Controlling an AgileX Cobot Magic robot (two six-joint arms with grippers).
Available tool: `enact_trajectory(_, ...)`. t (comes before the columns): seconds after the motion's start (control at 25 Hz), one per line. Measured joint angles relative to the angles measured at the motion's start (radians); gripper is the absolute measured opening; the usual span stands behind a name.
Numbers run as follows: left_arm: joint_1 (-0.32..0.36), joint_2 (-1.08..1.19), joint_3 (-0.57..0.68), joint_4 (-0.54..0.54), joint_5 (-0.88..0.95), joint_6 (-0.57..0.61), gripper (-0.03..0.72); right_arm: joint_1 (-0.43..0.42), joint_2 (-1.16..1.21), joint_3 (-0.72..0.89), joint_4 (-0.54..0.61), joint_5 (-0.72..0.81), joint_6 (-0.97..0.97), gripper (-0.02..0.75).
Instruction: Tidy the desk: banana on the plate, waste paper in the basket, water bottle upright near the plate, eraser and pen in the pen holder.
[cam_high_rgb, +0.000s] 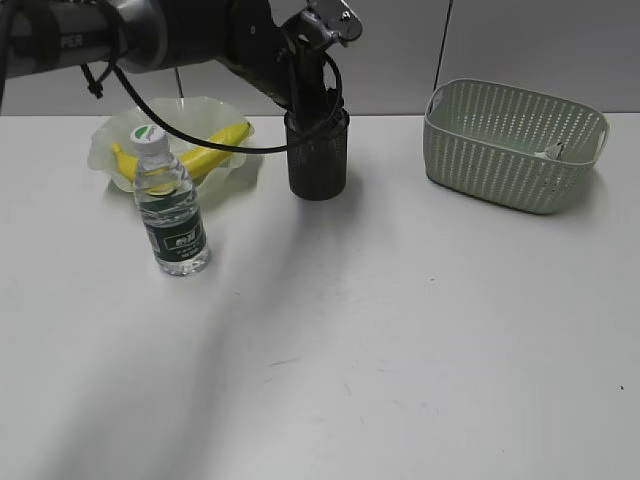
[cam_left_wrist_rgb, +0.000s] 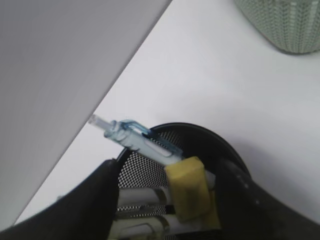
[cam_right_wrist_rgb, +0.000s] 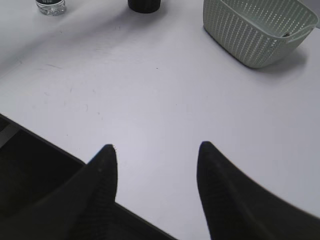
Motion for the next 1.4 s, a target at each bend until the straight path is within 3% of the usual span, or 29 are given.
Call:
enact_trajectory(0.36, -0.002, -0.218, 0.001, -0.006, 0.094, -0.007, 0.483, 0.0, 0.0, 0.0, 0.0, 0.0, 0.0, 0.416)
enact_trajectory(0.72, -0.004, -0.527, 0.0, -0.043, 0.657, -0.235, 0.484, 0.0, 0.0, 0.0, 0.0, 0.0, 0.0, 0.416)
enact_trajectory(0.84, -0.005, -0.611, 0.022, -0.033, 0.729, -0.315, 0.483, 0.0, 0.0, 0.0, 0.0, -0.001, 0.0, 0.416)
enact_trajectory(1.04, -0.006, -0.849, 0.264, -0.027, 0.737, -0.378, 0.477, 0.0, 0.0, 0.0, 0.0, -0.001, 0.0, 0.416)
enact_trajectory(1.4, -0.006, -1.443, 1.04, -0.028, 0.674, -0.427, 0.472, 0.0, 0.0, 0.0, 0.0, -0.001, 0.0, 0.416)
